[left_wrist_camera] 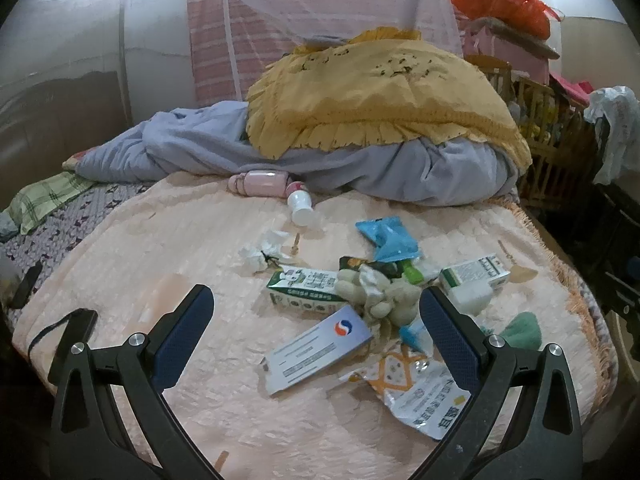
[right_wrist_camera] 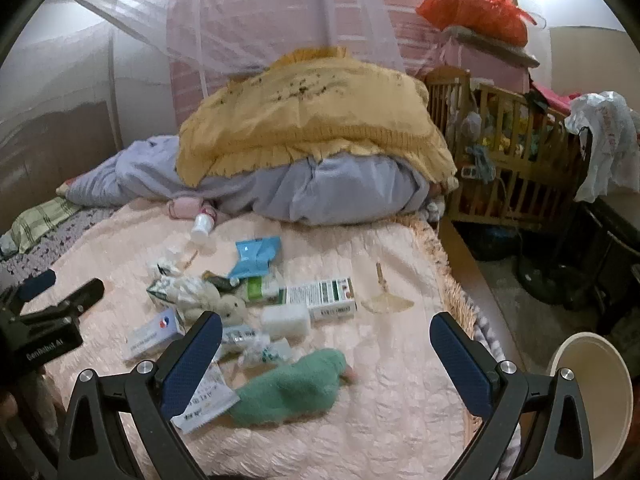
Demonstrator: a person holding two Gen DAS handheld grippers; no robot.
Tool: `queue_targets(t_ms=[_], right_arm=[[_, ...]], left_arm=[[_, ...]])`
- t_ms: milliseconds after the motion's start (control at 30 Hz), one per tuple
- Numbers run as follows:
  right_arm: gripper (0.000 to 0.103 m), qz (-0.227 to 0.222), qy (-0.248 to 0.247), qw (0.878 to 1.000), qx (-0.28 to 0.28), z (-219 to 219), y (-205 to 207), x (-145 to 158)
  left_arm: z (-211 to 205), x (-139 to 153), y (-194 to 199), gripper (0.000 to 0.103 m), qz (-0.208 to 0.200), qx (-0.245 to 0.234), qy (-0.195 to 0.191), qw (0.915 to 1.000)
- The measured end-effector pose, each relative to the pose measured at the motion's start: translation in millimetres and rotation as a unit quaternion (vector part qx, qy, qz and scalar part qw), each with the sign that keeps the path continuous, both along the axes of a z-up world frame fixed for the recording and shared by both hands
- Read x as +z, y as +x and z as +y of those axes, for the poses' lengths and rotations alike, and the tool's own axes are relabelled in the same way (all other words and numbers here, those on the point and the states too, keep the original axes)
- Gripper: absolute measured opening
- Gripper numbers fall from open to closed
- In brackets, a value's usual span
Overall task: Collect trash
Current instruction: 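Grasp the green fuzzy cloth with the right tool while the left tool grasps the white medicine box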
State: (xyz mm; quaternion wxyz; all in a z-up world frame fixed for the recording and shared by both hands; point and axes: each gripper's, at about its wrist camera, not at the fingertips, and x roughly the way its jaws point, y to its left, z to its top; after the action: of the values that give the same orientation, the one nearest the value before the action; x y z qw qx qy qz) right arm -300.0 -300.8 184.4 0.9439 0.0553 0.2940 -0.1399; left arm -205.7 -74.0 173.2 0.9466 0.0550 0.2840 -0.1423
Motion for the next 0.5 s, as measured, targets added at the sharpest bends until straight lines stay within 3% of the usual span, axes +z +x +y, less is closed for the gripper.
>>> queue_targets(t_ms=[300, 500], right_arm=[[0.103, 0.068, 0.026, 0.997, 0.025, -10, 6, -41], [0.103, 0.109, 0.083, 0.989, 0.052, -15, 17, -76]], left_arm=[[36, -30, 14, 0.102, 0.037, -0.004, 0.03, 0.9988], [53, -55, 23, 0.102, 0.075, -0.023, 0.043, 0.996]])
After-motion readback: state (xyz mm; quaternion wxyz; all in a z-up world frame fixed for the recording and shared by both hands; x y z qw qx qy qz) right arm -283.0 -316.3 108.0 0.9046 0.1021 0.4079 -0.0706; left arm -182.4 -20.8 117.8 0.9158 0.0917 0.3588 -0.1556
